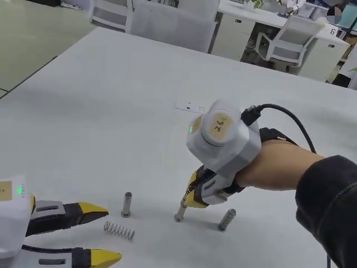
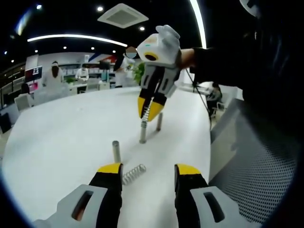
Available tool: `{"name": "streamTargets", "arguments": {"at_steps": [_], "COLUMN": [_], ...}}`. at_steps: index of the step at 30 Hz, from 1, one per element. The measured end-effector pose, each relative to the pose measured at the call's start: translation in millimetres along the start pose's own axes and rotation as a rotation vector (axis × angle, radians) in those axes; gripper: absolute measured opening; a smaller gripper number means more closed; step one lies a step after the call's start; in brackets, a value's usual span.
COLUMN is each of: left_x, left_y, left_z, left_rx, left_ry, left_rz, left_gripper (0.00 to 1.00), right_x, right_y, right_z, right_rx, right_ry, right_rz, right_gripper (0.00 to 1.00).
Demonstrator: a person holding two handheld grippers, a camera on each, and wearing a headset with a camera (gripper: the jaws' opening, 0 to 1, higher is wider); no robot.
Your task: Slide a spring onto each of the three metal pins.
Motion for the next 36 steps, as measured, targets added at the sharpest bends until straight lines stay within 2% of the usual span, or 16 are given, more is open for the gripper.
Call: {"name": "streamTargets", "arguments": {"at_steps": [21,36], "left_x": [0.3,-2.3], "left_y": [-1.4,-2.6], "left_z": [1.2,0.6], "left_rx": [0.002,0.002], "left_ry": [0.000,0.005], "left_rz": [-0.002,-0.001], "left_gripper": [0.37,0.37], "right_x": [28.1,39.7], "right_y": [-2.9,-6.2], "right_z": [-6.5,-11.0], "right_rx": [0.001,0.009], "right_ry": [0.024,0.043], "right_rz": [-0.030,-0.033], "right_gripper": [0.08,0.08]}}
Point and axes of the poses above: the centre of the closed fingertips' face, and the gripper's own axes: x roughly forward along the fingers, z roughly to its right, y roughly out of its top, the point moved 7 cm from there along -x, roughly backward along the fingers, and after that the axes turned 4 degrees about -x, right-handed, at the moved point
